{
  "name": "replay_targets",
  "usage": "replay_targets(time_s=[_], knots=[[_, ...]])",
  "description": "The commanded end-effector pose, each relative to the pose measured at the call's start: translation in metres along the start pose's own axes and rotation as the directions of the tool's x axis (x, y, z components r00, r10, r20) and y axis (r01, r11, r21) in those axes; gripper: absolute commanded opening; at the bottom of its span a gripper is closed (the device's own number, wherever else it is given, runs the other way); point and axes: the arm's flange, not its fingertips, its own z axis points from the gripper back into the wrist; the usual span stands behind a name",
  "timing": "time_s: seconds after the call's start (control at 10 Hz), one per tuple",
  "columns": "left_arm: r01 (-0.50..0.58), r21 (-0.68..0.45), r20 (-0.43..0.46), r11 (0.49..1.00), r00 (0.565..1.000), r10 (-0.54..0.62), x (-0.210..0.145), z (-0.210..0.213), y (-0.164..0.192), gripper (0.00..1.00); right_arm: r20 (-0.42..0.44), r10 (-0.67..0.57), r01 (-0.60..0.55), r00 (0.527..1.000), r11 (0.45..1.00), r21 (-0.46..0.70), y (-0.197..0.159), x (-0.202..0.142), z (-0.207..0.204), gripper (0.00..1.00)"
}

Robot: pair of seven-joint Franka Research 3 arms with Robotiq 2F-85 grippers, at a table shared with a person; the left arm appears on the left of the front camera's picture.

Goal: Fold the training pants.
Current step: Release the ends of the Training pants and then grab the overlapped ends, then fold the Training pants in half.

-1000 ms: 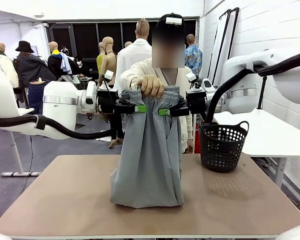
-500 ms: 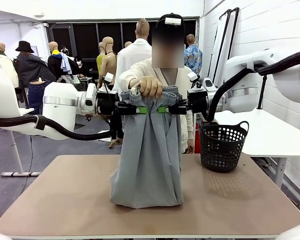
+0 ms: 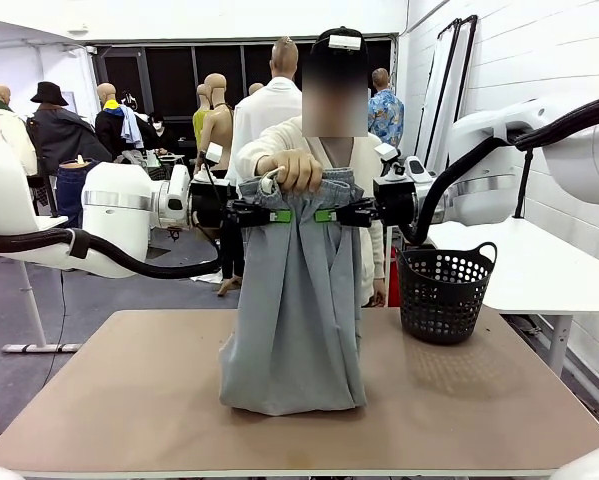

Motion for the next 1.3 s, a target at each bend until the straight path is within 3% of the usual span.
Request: replay_targets(time_s=[0.0,0.1,0.2,0.3,1.2], knots=[[0.043,0.013,0.003,0.999,0.999,-0.043,0.002,-0.001,0.007,0.00,-0.003,-0.011,0.011,1.000,1.000,0.029,-0.011,0.005,0.002,0.00],[0.051,0.010,-0.002,0.999,0.999,-0.051,0.003,-0.003,0.012,0.00,-0.010,-0.011,0.011,1.000,1.000,0.024,-0.012,0.004,0.001,0.00],[0.054,0.088,-0.141,0.995,0.989,-0.042,0.004,0.002,0.031,0.00,-0.085,0.012,-0.011,0.996,1.000,0.006,-0.015,0.001,-0.003,0.00],[0.019,0.000,-0.001,1.000,1.000,-0.019,-0.002,-0.001,0.002,0.00,-0.006,-0.001,0.001,1.000,1.000,0.007,-0.004,-0.002,0.000,0.00],[0.019,0.000,-0.001,1.000,1.000,-0.019,-0.002,-0.001,0.002,0.00,-0.006,-0.001,0.001,1.000,1.000,0.007,-0.004,-0.002,0.000,0.00]])
